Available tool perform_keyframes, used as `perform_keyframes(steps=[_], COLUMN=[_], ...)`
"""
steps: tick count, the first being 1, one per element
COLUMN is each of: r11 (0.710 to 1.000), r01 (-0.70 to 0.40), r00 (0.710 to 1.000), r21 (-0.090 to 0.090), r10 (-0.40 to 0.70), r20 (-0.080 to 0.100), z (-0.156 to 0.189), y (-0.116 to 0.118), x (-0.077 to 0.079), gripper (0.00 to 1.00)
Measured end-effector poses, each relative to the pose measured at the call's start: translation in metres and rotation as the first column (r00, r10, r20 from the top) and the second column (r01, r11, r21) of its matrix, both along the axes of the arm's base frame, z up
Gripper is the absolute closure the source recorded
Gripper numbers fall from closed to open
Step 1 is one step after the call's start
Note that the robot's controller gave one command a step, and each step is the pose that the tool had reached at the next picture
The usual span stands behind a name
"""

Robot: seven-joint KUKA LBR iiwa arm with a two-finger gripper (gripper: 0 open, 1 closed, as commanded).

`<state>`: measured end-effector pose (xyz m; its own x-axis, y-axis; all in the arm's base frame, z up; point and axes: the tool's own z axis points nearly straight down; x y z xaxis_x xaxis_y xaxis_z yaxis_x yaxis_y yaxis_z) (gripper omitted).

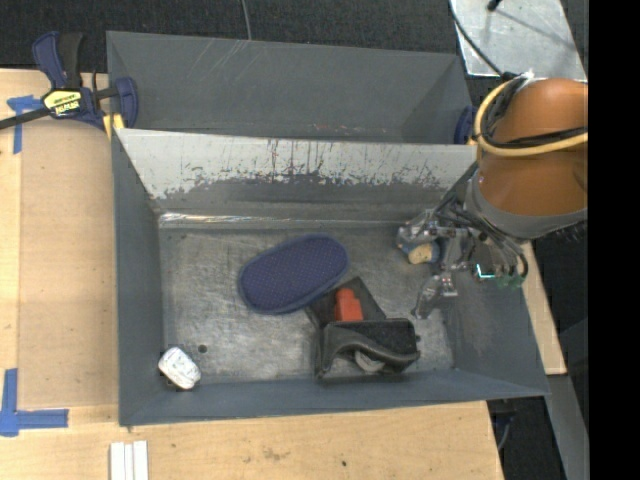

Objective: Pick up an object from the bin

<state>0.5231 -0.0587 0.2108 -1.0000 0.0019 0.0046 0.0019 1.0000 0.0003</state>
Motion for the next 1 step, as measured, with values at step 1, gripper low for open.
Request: perform_keyframes(steps=[1], r11=[0.979], r01=[-0.205], r00=[0.978], r21=[-0.006], r10=[0.205], r20=[0.027], z=[-0.0978], y=[0.0429], x=[0.0302], gripper=[0.0])
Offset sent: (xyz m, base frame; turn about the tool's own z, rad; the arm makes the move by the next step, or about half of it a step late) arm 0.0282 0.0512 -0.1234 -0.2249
